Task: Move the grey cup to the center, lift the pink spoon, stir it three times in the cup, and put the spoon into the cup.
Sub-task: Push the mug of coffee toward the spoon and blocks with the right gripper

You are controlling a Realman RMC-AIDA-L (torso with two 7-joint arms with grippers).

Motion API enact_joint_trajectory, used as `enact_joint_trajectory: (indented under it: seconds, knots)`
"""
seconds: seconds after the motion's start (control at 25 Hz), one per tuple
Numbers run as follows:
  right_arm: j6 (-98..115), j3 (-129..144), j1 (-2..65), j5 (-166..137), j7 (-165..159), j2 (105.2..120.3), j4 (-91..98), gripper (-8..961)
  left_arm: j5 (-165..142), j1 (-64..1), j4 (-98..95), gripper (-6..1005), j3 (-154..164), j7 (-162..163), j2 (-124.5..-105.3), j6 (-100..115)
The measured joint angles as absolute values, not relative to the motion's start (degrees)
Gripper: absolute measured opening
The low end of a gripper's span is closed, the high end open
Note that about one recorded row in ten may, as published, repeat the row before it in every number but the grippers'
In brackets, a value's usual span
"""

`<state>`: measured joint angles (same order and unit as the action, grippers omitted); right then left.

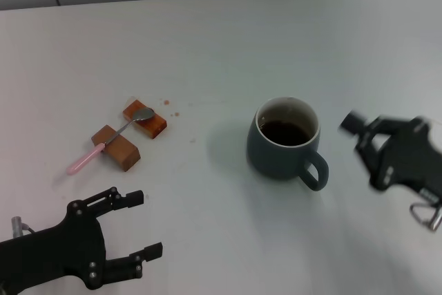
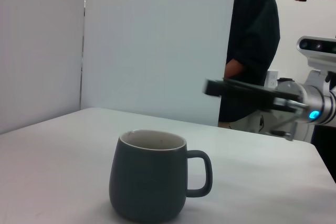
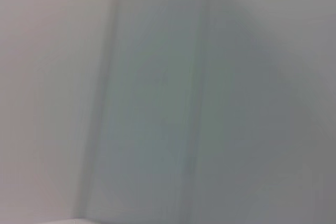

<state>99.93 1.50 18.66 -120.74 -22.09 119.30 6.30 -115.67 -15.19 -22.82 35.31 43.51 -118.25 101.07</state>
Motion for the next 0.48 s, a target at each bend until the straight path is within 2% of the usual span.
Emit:
enact_joint_trajectory:
  seconds: [0.2,0.48]
  knots:
    - [92.89,1.49,18.75,-113.87,-20.58,119.38,5.16,9,-115.63,-15.53,-22.87,831,35.17,43.51,-118.31,101.04]
    - [78.03,2.01,22.37,-113.51,-18.39,119.44,2.22,9,-115.56,-16.41,-22.86,830,34.52,43.57,-118.21,100.98]
